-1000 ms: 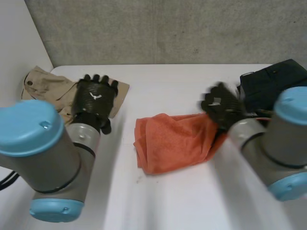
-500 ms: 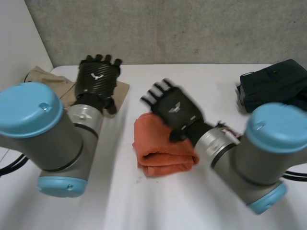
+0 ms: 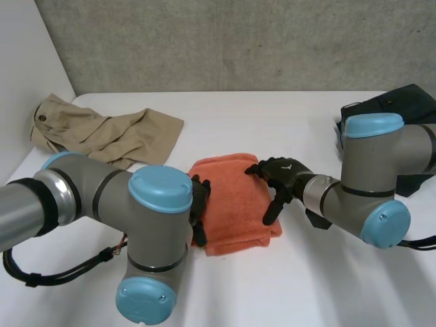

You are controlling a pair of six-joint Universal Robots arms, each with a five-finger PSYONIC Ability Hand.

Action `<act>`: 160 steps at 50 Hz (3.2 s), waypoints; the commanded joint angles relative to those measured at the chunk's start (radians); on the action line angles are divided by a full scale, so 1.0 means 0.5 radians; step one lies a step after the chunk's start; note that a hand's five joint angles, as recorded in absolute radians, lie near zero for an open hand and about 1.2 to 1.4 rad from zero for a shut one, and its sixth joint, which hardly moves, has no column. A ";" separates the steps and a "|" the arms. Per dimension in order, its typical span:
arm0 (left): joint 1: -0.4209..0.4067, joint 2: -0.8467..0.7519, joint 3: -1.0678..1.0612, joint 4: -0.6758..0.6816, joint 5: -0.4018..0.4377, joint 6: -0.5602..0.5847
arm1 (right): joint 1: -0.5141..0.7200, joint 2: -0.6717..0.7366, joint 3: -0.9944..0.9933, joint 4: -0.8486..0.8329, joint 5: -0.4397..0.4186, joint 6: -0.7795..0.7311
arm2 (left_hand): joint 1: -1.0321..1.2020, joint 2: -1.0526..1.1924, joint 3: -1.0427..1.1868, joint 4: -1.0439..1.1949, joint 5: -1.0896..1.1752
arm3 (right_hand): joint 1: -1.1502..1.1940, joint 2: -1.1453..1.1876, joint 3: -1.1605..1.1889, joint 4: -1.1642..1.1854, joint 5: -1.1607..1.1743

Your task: Fold the laundry.

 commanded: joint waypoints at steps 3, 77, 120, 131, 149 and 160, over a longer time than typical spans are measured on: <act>-0.004 0.081 -0.001 -0.015 0.011 0.015 | 0.016 -0.137 0.075 -0.055 0.261 -0.384 | -0.027 -0.062 -0.079 -0.059 -0.098 | -0.097 -0.081 -0.065 -0.070 -0.088; 0.413 0.603 0.499 -0.261 1.536 0.018 | 0.090 -0.266 0.649 -1.887 0.207 -0.664 | -0.007 -0.043 -0.060 -0.040 -0.079 | 2.346 2.363 2.378 2.373 2.355; 0.352 0.646 0.444 -0.190 1.527 0.012 | -1.650 0.357 -0.112 -1.629 -0.867 -0.268 | -0.002 -0.037 -0.054 -0.034 -0.073 | 2.346 2.363 2.378 2.373 2.355; 0.321 0.655 0.459 -0.190 1.530 0.006 | -1.635 0.179 -0.051 -1.611 -0.745 -0.210 | 0.010 -0.025 -0.042 -0.022 -0.062 | -0.097 -0.081 -0.065 -0.070 -0.088; 0.189 0.674 0.441 -0.187 1.527 0.003 | -1.687 -0.443 0.299 -1.005 -0.478 -0.072 | 0.010 -0.025 -0.042 -0.022 -0.062 | -0.097 -0.081 -0.065 -0.070 -0.088; 0.152 0.781 0.502 -0.089 1.527 -0.052 | -1.822 -0.637 0.091 -0.760 0.185 -0.697 | 0.010 -0.025 -0.042 -0.022 -0.062 | -0.097 -0.081 -0.065 -0.070 -0.088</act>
